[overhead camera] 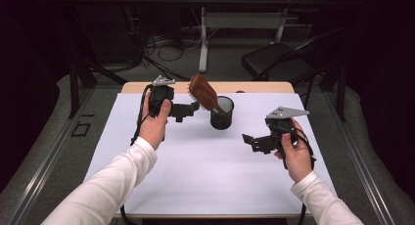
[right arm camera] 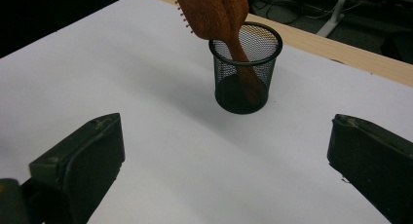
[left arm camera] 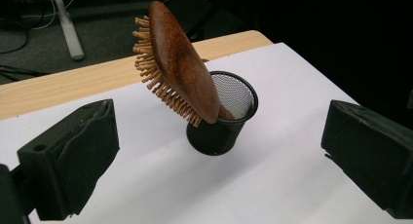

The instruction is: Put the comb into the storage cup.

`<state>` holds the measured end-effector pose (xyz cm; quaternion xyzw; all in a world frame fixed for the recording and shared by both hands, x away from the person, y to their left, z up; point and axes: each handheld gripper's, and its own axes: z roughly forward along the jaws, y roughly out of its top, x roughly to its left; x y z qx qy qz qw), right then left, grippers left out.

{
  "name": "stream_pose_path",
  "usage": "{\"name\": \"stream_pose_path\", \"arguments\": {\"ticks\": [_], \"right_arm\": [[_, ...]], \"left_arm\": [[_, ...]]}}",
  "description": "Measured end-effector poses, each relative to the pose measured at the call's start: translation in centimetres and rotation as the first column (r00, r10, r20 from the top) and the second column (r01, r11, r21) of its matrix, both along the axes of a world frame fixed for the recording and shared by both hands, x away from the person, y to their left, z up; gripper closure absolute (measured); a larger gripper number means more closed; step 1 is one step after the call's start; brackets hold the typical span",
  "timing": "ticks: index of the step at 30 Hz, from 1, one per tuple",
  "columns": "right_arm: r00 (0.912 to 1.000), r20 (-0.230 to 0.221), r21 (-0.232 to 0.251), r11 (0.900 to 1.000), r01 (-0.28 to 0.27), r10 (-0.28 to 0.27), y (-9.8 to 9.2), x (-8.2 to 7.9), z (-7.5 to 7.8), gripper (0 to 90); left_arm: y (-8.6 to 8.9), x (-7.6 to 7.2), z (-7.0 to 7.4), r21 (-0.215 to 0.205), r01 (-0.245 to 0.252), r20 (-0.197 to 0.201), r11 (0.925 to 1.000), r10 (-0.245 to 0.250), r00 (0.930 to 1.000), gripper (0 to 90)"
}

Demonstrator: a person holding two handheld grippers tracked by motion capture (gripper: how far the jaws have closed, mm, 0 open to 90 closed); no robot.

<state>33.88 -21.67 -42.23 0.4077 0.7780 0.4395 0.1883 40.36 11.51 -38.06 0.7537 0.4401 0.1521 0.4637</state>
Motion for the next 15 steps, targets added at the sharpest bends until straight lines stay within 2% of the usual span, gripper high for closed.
{"name": "stream_pose_path", "arguments": {"ticks": [11, 15], "right_arm": [[0.9998, -0.018, -0.071, 0.997, 0.006, -0.007, -0.3, -0.2, -0.1, 0.0], [0.9996, -0.014, -0.086, 0.996, 0.024, -0.025, -0.7, -0.2, -0.1, 0.0]], "left_arm": [[1.3, -1.1, 0.0, 0.019, 0.005, 0.009, 0.9998, -0.005, 0.9999, 0.5], [2.4, -1.3, -0.4, 0.015, -0.02, 0.001, 0.9997, 0.02, 0.9998, 0.5]]}}
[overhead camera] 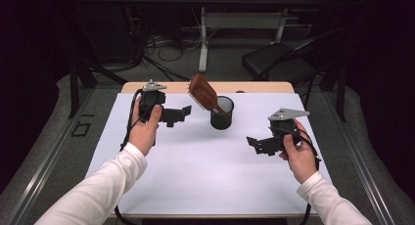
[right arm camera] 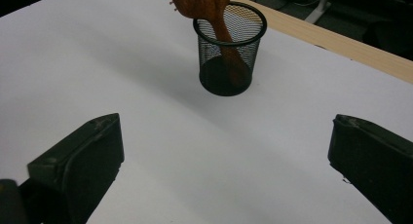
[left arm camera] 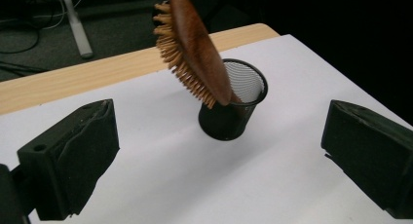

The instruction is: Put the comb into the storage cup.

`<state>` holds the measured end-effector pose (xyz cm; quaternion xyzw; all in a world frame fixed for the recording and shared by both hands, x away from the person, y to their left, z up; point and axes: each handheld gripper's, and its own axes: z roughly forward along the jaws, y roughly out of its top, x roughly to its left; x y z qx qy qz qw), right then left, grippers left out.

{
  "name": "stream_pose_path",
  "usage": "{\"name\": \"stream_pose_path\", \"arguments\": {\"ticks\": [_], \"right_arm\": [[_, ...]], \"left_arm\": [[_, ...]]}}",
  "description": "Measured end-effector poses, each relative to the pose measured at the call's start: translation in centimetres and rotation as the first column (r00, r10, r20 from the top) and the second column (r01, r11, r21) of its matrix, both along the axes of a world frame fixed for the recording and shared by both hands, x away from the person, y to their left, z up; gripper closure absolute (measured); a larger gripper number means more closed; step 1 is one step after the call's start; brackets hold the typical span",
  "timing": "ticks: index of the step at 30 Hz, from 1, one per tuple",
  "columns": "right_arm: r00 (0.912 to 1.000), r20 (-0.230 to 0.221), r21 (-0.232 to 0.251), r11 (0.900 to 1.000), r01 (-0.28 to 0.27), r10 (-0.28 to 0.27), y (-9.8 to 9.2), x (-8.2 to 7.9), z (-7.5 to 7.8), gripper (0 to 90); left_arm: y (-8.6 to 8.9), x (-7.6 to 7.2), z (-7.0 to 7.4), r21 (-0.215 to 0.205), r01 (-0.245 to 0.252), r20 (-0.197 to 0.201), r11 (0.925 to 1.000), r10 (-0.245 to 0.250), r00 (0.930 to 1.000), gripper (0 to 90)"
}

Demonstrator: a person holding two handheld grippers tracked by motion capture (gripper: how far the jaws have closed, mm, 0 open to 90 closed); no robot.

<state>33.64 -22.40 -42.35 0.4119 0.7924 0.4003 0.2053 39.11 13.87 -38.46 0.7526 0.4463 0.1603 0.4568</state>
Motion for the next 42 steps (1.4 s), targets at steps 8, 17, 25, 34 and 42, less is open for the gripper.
{"name": "stream_pose_path", "arguments": {"ticks": [8, 17, 25, 34, 42], "right_arm": [[0.9994, 0.001, -0.003, 0.999, 0.034, -0.034, -1.1, -0.1, 0.0, 0.0], [0.9986, -0.001, 0.004, 0.999, 0.052, -0.052, -1.8, -0.2, -0.4, 0.0], [0.9979, 0.013, 0.014, 0.998, 0.064, -0.064, -2.0, -0.9, -0.7, 0.0], [0.9962, 0.024, 0.018, 0.996, 0.083, -0.084, -2.4, -2.1, -1.3, 0.0], [0.9945, 0.016, 0.016, 0.995, 0.103, -0.103, -2.9, -3.2, -2.9, 0.0]], "left_arm": [[2.3, -0.3, -0.7, -0.012, -0.037, -0.011, 0.9992, 0.037, 0.9992, 0.5], [3.9, -1.1, -1.7, -0.007, -0.042, -0.013, 0.9991, 0.042, 0.999, 0.5], [4.5, -1.9, -2.3, -0.003, -0.036, 0.001, 0.9994, 0.036, 0.9994, 0.5], [5.4, -3.3, -3.9, -0.019, -0.042, -0.029, 0.9989, 0.042, 0.9987, 0.5], [6.4, -4.8, -5.4, -0.014, -0.059, -0.024, 0.9982, 0.058, 0.998, 0.5]]}}
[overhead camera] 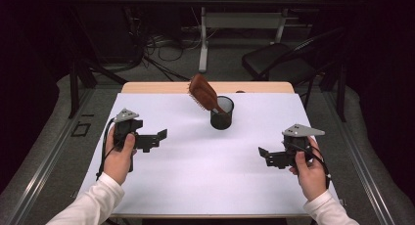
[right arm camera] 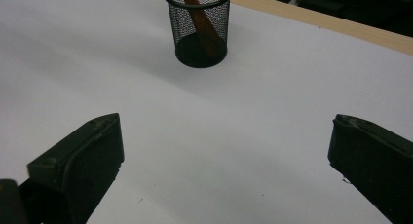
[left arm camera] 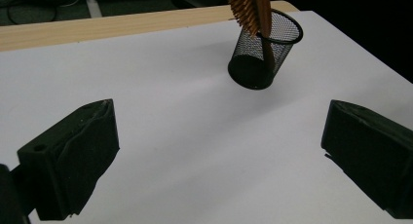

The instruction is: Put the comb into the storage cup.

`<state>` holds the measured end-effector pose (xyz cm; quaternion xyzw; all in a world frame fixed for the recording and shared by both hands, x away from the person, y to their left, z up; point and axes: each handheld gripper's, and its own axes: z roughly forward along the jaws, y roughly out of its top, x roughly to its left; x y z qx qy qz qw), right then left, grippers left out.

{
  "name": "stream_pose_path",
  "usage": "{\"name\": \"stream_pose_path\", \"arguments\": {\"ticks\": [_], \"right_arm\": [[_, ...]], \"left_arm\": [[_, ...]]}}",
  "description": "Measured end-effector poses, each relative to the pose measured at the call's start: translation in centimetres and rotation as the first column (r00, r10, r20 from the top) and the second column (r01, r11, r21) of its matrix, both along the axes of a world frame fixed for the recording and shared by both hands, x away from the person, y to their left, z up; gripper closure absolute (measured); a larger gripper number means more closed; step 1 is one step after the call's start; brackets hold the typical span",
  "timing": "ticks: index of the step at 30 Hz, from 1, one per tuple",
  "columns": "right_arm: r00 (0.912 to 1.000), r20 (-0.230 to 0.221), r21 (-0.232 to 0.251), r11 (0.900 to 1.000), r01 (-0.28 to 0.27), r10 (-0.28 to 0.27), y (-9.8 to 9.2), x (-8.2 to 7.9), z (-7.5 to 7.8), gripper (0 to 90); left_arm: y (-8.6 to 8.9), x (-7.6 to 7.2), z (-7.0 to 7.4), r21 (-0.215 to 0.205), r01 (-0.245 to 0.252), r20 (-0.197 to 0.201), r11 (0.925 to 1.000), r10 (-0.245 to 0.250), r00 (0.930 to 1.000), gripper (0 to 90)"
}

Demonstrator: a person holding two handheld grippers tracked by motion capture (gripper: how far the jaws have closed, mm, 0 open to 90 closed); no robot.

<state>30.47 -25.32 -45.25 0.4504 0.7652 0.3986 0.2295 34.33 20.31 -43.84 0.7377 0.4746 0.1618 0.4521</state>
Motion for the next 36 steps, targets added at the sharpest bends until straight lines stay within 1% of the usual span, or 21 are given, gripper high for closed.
{"name": "stream_pose_path", "arguments": {"ticks": [2, 7, 10, 11, 16, 20, 25, 30, 36], "right_arm": [[1.0, -0.004, 0.009, 1.0, 0.002, -0.002, -0.1, -0.2, -0.4, 0.0], [0.9999, -0.006, 0.025, 1.0, 0.015, -0.015, -0.4, -0.6, -1.0, 0.0], [0.9998, 0.0, 0.023, 0.999, 0.022, -0.022, -0.7, -0.7, -1.4, 0.0], [0.9997, -0.005, 0.023, 0.999, 0.025, -0.025, -0.8, -0.8, -1.4, 0.0], [0.9991, 0.011, 0.017, 0.999, 0.042, -0.042, -1.3, -1.0, -2.0, 0.0], [0.9986, 0.001, 0.029, 0.998, 0.053, -0.053, -1.7, -1.2, -2.6, 0.0], [0.9976, 0.008, 0.029, 0.997, 0.068, -0.068, -2.2, -1.3, -3.3, 0.0], [0.9966, 0.002, 0.039, 0.996, 0.082, -0.082, -2.7, -1.5, -3.9, 0.0], [0.9959, -0.003, 0.052, 0.995, 0.09, -0.09, -3.1, -1.6, -4.5, 0.0]], "left_arm": [[0.2, -0.3, -0.3, 0.004, -0.008, 0.005, 1.0, 0.008, 1.0, 0.5], [1.0, -0.8, -1.3, -0.005, -0.02, 0.005, 0.9998, 0.02, 0.9998, 0.5], [1.4, -0.9, -1.9, -0.005, -0.029, 0.005, 0.9996, 0.029, 0.9996, 0.5], [1.5, -1.0, -2.1, -0.004, -0.031, 0.004, 0.9995, 0.031, 0.9995, 0.5], [2.0, -1.2, -3.1, -0.013, -0.04, 0.002, 0.9991, 0.04, 0.9992, 0.5], [2.3, -1.5, -3.8, -0.02, -0.043, 0.0, 0.9989, 0.043, 0.9991, 0.5], [2.6, -1.5, -4.7, -0.039, -0.059, 0.001, 0.9975, 0.06, 0.9982, 0.5], [2.8, -1.7, -5.5, -0.032, -0.063, 0.0, 0.9975, 0.063, 0.998, 0.5], [3.1, -2.0, -6.4, -0.039, -0.066, -0.004, 0.997, 0.066, 0.9978, 0.5]]}}
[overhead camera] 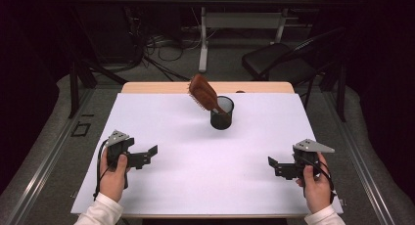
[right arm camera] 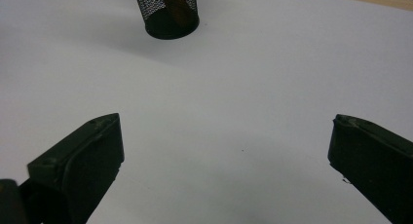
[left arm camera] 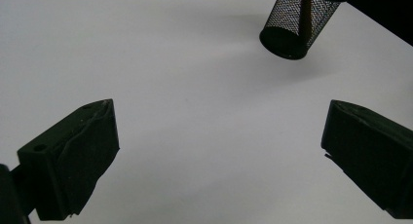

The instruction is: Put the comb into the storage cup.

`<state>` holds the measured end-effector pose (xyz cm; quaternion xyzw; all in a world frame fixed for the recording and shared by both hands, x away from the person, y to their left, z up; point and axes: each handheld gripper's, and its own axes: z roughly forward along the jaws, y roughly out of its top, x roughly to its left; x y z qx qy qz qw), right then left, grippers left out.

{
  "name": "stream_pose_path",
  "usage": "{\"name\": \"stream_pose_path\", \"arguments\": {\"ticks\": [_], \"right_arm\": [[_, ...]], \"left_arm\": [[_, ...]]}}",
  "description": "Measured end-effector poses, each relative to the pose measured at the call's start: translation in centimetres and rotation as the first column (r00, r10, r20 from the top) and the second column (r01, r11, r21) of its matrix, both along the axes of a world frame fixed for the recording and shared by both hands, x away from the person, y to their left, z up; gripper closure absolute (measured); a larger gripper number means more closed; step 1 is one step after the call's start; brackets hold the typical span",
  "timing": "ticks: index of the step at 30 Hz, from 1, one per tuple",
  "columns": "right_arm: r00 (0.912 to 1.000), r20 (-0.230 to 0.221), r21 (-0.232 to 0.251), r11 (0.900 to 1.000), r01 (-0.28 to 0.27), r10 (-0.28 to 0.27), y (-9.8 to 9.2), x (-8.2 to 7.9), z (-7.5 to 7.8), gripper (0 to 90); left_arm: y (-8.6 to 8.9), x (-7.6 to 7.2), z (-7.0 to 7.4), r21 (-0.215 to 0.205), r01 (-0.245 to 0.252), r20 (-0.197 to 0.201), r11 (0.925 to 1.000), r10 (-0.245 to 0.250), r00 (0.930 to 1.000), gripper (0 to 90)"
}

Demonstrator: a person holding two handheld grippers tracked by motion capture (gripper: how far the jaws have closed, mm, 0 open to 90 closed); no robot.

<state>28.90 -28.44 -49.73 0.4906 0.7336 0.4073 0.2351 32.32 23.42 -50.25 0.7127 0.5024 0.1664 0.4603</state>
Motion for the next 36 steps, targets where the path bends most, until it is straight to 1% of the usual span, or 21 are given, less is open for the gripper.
{"name": "stream_pose_path", "arguments": {"ticks": [2, 4, 10, 11, 13, 15, 16, 19, 21, 22, 23, 27, 31, 33, 35, 36], "right_arm": [[1.0, -0.003, 0.013, 1.0, 0.006, -0.006, -0.1, -0.1, -0.3, 0.0], [0.9999, -0.008, 0.015, 1.0, 0.007, -0.007, -0.2, -0.1, -0.5, 0.0], [0.9999, -0.003, -0.005, 1.0, 0.014, -0.014, -0.2, -0.3, -0.9, 0.0], [0.9999, 0.005, -0.008, 1.0, 0.015, -0.015, -0.2, -0.4, -1.0, 0.0], [0.9998, 0.01, 0.002, 1.0, 0.015, -0.015, -0.1, -0.4, -1.3, 0.0], [0.9999, -0.001, 0.005, 1.0, 0.013, -0.013, -0.1, -0.5, -1.4, 0.0], [0.9999, 0.001, 0.004, 1.0, 0.013, -0.013, -0.1, -0.5, -1.6, 0.0], [0.9999, -0.003, 0.008, 1.0, 0.013, -0.013, -0.1, -0.5, -1.8, 0.0], [0.9998, 0.01, 0.014, 1.0, 0.015, -0.016, -0.1, -0.5, -1.9, 0.0], [0.9999, -0.003, 0.006, 1.0, 0.01, -0.01, -0.1, -0.6, -1.8, 0.0], [0.9998, 0.012, 0.011, 1.0, 0.015, -0.015, -0.1, -0.6, -1.9, 0.0], [0.9998, 0.015, 0.02, 1.0, 0.016, -0.016, -0.2, -0.7, -2.1, 0.0], [0.9995, 0.022, 0.027, 0.999, 0.023, -0.024, -0.3, -0.8, -2.4, 0.0], [0.9994, 0.019, 0.033, 0.999, 0.03, -0.03, -0.4, -0.9, -2.4, 0.0], [0.999, 0.025, 0.036, 0.999, 0.036, -0.037, -0.6, -0.9, -2.5, 0.0], [0.999, 0.023, 0.039, 0.999, 0.038, -0.039, -0.6, -0.9, -2.6, 0.0]], "left_arm": [[0.1, -0.1, -0.3, 0.002, -0.004, 0.0, 1.0, 0.004, 1.0, 0.5], [0.1, -0.3, -0.7, 0.011, -0.002, 0.0, 0.9999, 0.002, 1.0, 0.5], [0.1, -0.6, -1.6, 0.01, -0.001, 0.008, 0.9999, 0.001, 1.0, 0.5], [0.1, -0.6, -1.7, 0.013, -0.003, 0.009, 0.9999, 0.003, 1.0, 0.5], [0.1, -0.7, -1.9, 0.017, -0.007, 0.017, 0.9998, 0.006, 0.9998, 0.5], [0.1, -0.8, -2.0, 0.017, -0.007, 0.021, 0.9998, 0.006, 0.9998, 0.5], [0.2, -0.8, -2.0, 0.019, -0.004, 0.023, 0.9998, 0.004, 0.9997, 0.5], [0.2, -0.9, -2.2, 0.004, -0.007, 0.024, 1.0, 0.007, 0.9997, 0.5], [0.3, -0.9, -2.3, -0.004, -0.007, 0.024, 1.0, 0.007, 0.9997, 0.5], [0.3, -1.0, -2.4, -0.009, -0.009, 0.023, 0.9999, 0.009, 0.9997, 0.5], [0.3, -1.0, -2.4, -0.014, -0.008, 0.023, 0.9999, 0.008, 0.9997, 0.5], [0.5, -1.2, -2.5, -0.017, -0.011, 0.032, 0.9998, 0.011, 0.9994, 0.6], [0.8, -1.3, -2.7, -0.025, -0.017, 0.031, 0.9995, 0.018, 0.9994, 0.6], [0.9, -1.3, -2.8, -0.023, -0.023, 0.03, 0.9995, 0.023, 0.9993, 0.5], [1.1, -1.3, -2.9, -0.026, -0.024, 0.03, 0.9994, 0.025, 0.9992, 0.5], [1.1, -1.3, -3.0, -0.021, -0.025, 0.028, 0.9995, 0.026, 0.9993, 0.6]]}}
